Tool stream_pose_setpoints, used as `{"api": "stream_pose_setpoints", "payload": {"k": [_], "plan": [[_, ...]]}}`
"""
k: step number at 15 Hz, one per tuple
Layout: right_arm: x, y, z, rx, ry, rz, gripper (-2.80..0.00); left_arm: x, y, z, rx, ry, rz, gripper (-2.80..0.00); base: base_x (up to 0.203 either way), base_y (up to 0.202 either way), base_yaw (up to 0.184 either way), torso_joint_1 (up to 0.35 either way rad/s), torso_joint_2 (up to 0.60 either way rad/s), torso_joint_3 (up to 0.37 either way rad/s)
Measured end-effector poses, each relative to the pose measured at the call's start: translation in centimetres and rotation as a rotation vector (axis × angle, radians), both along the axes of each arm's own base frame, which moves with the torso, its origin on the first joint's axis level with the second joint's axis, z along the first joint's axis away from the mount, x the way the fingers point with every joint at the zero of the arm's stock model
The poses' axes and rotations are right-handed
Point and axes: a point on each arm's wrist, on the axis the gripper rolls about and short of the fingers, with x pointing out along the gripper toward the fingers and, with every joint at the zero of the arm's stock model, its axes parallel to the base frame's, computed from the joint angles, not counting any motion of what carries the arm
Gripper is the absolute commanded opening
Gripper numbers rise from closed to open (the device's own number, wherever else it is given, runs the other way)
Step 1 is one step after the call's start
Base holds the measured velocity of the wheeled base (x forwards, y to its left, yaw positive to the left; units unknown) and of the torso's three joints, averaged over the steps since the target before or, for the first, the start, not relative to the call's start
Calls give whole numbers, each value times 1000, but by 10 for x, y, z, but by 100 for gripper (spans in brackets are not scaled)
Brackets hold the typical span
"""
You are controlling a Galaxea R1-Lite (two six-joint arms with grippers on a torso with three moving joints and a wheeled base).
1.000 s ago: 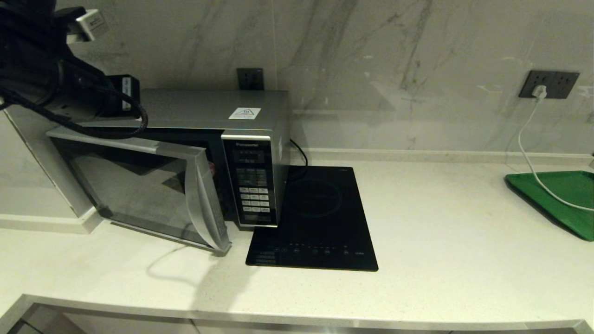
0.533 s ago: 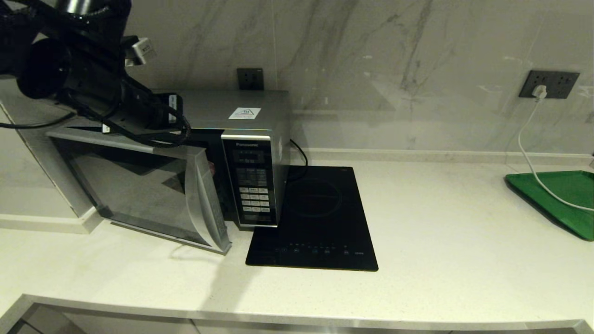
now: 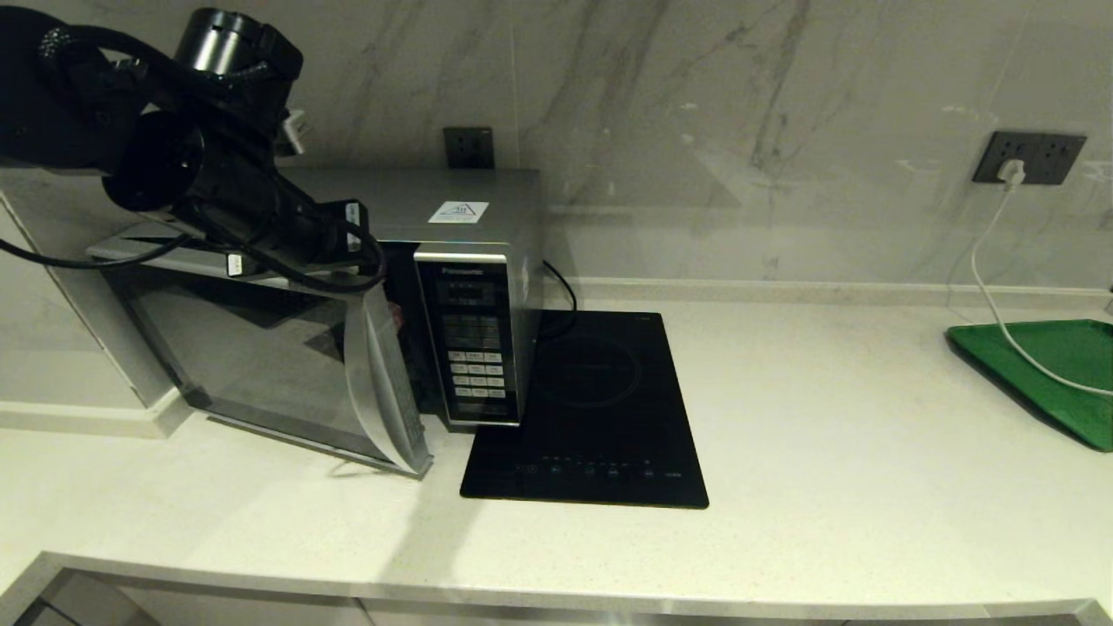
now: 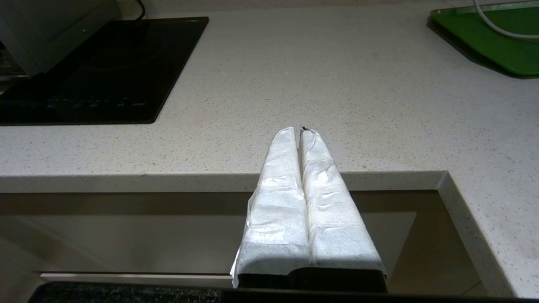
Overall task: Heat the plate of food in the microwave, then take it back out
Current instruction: Open the microwave oven
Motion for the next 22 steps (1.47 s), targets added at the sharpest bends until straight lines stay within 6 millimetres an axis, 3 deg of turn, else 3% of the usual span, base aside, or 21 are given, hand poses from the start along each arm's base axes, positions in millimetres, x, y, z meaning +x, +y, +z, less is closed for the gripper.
{"api": "stream_pose_setpoints", "payload": {"k": [5, 8, 11, 16, 20, 22], "plan": [[0, 0, 0, 0, 0, 0, -280, -14, 9, -23, 97, 109, 81, -280, 0, 0, 0, 0, 0, 0], [0, 0, 0, 0, 0, 0, -280, -42, 22, -25, 187, 127, 166, -280, 0, 0, 0, 0, 0, 0], [0, 0, 0, 0, 0, 0, -280, -74, 44, -11, 230, 117, 247, -280, 0, 0, 0, 0, 0, 0], [0, 0, 0, 0, 0, 0, -280, -100, 59, 18, 224, 38, 257, -280, 0, 0, 0, 0, 0, 0], [0, 0, 0, 0, 1, 0, -280, -112, 72, 6, 89, 208, 183, -280, 0, 0, 0, 0, 0, 0], [0, 0, 0, 0, 0, 0, -280, -107, 84, -9, -19, 287, 303, -280, 0, 0, 0, 0, 0, 0]]}}
